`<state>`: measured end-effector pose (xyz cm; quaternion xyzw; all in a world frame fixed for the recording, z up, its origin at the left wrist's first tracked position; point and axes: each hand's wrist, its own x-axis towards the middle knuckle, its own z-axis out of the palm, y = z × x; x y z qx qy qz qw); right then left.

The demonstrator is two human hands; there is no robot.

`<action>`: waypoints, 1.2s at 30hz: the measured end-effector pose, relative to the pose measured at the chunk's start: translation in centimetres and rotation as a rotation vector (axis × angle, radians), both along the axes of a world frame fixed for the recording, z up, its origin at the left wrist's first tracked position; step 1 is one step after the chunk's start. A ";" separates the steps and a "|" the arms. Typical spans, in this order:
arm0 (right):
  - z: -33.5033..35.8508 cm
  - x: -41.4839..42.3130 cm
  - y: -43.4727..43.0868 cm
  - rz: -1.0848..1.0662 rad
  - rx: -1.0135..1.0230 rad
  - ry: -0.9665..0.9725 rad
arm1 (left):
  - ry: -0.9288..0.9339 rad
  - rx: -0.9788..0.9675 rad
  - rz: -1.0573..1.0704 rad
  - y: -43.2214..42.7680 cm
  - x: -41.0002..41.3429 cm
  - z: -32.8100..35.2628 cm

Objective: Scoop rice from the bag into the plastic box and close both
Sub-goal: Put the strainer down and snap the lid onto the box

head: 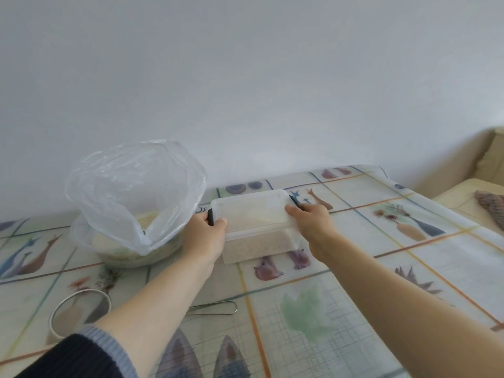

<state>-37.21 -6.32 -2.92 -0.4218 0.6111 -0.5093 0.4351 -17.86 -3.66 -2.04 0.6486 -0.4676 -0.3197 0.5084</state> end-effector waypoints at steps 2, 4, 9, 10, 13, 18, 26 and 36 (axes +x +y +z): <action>0.0 0.4 0.3 -0.022 -0.059 0.058 | -0.045 -0.028 -0.001 0.0 0.1 -0.2; 0.1 0.7 0.4 -0.036 -0.101 0.106 | -0.078 -0.043 -0.005 -0.2 0.1 -0.4; 0.2 0.9 0.5 -0.047 -0.146 0.192 | -0.117 -0.086 -0.021 -0.1 0.4 -0.5; 0.2 1.0 0.4 -0.049 -0.145 0.211 | -0.135 -0.085 -0.017 -0.1 0.4 -0.5; 0.0 1.0 0.1 -0.063 -0.145 0.278 | -0.166 -0.060 -0.014 -0.3 0.5 -0.3; -0.1 1.2 0.0 -0.068 -0.172 0.342 | -0.249 -0.073 -0.043 0.0 0.5 -0.1; -1.0 1.6 -0.9 -0.095 -0.169 0.360 | -0.125 -0.008 -0.170 -0.1 -0.8 -1.3; 0.3 2.2 -6.5 -0.090 -0.102 0.294 | -0.074 0.077 -0.188 -6.1 -0.7 -0.4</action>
